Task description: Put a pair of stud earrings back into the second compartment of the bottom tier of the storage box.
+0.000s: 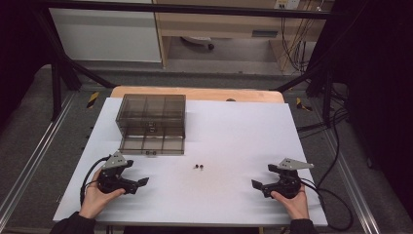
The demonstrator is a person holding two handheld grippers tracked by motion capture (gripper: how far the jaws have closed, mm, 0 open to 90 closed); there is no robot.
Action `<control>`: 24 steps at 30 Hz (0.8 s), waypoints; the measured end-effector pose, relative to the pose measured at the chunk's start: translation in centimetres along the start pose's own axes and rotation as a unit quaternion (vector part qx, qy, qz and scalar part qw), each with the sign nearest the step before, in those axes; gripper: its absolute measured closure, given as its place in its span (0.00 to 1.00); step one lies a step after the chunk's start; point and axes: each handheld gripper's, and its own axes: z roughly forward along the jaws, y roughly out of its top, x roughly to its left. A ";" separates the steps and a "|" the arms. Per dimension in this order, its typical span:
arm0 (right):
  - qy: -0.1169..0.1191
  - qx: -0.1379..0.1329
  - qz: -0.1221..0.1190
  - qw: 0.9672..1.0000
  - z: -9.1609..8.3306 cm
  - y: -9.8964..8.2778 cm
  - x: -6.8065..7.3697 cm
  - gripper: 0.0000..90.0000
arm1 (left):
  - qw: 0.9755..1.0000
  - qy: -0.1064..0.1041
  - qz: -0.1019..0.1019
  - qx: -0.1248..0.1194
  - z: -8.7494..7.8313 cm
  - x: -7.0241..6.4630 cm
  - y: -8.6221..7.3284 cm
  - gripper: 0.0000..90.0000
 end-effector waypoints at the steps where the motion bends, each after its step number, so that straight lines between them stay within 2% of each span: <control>1: 0.000 -0.001 0.002 1.000 0.0 0.0 0.0 0.01 | 1.000 -0.001 0.001 0.001 0.1 -0.1 0.1 0.07; 16: -0.001 0.004 0.001 1.000 0.0 0.0 0.1 0.01 | 1.000 -0.007 0.021 0.009 1.1 -1.9 2.4 0.07; 24: -0.003 0.007 -0.003 1.000 0.0 0.0 0.1 0.01 | 0.999 -0.017 0.039 0.013 2.6 -3.3 4.6 0.07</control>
